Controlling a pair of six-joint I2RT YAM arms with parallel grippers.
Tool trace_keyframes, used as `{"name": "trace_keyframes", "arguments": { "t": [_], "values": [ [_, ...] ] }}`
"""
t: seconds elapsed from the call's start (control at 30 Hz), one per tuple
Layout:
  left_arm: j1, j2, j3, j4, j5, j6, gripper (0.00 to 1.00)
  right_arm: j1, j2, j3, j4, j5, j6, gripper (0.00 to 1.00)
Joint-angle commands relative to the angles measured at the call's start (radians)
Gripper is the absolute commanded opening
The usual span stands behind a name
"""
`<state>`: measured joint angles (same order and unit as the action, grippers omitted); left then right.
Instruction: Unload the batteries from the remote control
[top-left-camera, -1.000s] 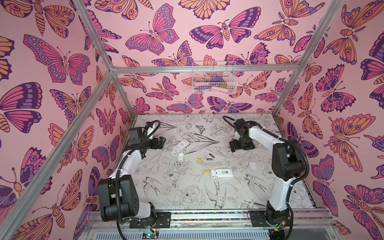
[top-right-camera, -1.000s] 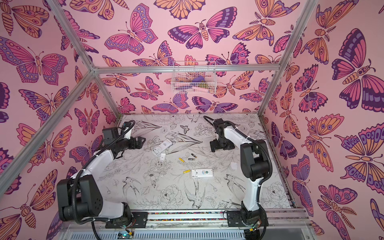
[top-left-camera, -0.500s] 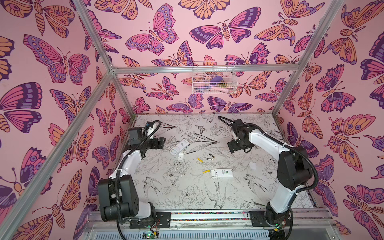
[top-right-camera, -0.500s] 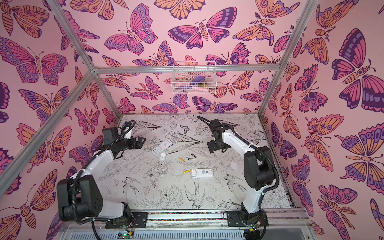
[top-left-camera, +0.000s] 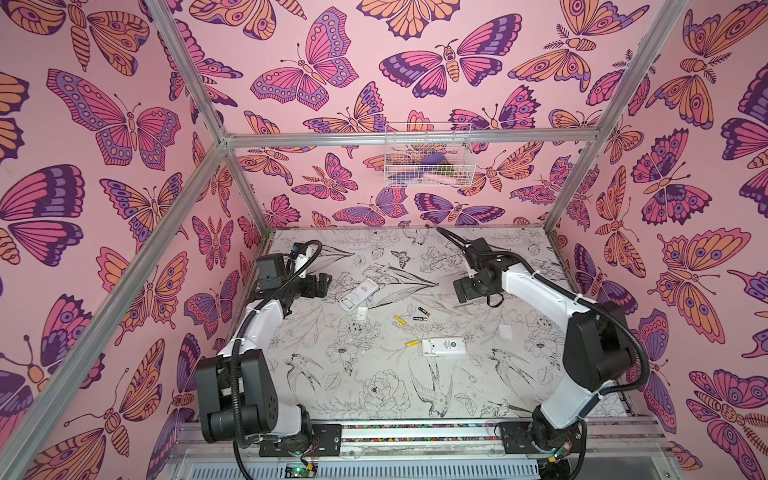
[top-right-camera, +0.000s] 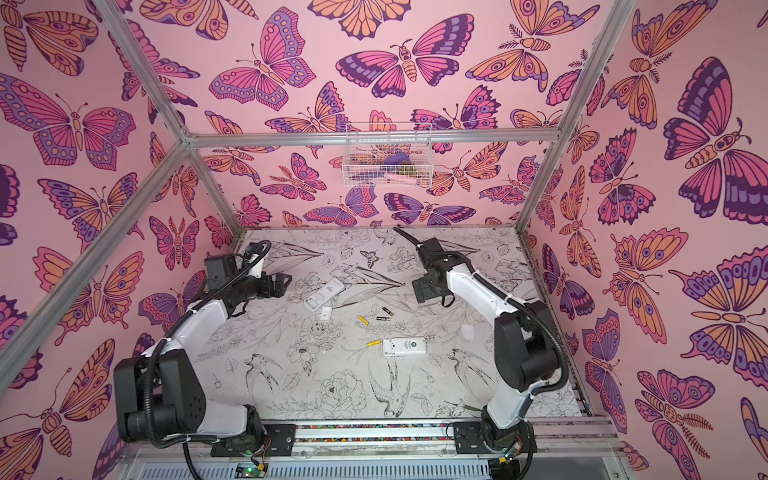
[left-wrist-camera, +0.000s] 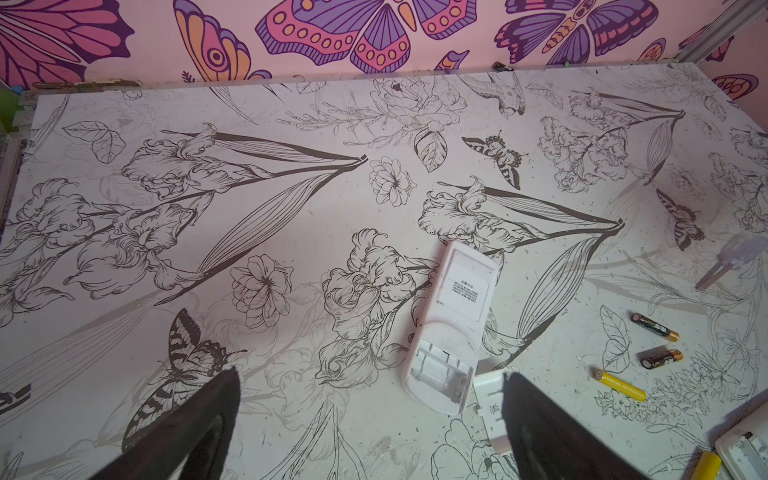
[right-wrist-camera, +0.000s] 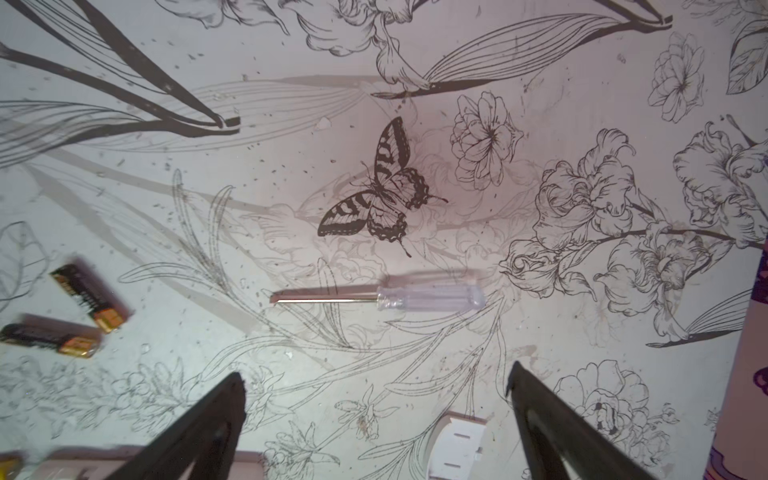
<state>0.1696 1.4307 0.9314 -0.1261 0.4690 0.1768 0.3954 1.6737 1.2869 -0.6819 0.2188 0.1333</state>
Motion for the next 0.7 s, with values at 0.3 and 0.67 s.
{"name": "trace_keyframes", "arguments": {
  "t": [0.3, 0.67],
  "values": [
    [-0.015, 0.004, -0.064, 0.081, 0.075, -0.031, 0.99, -0.109, -0.264, -0.307, 0.366, -0.013, -0.011, 0.99],
    [-0.137, 0.041, -0.151, 0.223, 0.073, 0.016, 0.99, -0.262, -0.459, -0.742, 0.948, -0.058, -0.093, 0.99]
  ]
}}
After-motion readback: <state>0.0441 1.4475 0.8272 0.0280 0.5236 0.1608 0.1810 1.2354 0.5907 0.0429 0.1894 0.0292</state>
